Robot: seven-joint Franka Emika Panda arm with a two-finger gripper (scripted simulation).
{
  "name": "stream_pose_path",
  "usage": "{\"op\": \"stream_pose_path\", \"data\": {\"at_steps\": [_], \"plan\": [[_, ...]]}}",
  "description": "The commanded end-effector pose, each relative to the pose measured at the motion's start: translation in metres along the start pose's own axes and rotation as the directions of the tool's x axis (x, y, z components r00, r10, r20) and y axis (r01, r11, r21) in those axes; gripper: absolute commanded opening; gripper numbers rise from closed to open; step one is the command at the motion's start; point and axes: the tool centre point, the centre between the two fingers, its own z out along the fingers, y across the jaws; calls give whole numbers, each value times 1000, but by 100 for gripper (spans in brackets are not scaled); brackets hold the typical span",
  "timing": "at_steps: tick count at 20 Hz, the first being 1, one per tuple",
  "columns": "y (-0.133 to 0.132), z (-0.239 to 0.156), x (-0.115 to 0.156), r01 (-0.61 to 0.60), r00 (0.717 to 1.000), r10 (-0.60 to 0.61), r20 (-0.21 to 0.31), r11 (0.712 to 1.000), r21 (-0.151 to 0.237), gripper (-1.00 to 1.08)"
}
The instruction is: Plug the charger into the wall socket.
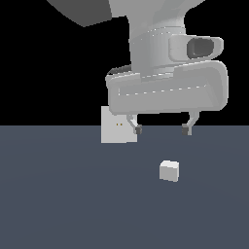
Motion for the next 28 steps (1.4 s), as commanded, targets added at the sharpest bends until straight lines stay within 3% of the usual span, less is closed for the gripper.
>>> {"op": "stream_pose_path", "data": {"at_steps": [1, 11, 20, 28], "plan": [[5, 6, -4, -29, 999, 29, -24, 1000, -7, 100], [17, 23, -12, -97, 993, 95, -74, 995, -21, 100], [17, 28, -15, -101, 992, 100, -75, 995, -22, 100], [17, 57, -26, -104, 992, 102, -75, 994, -20, 100]]}}
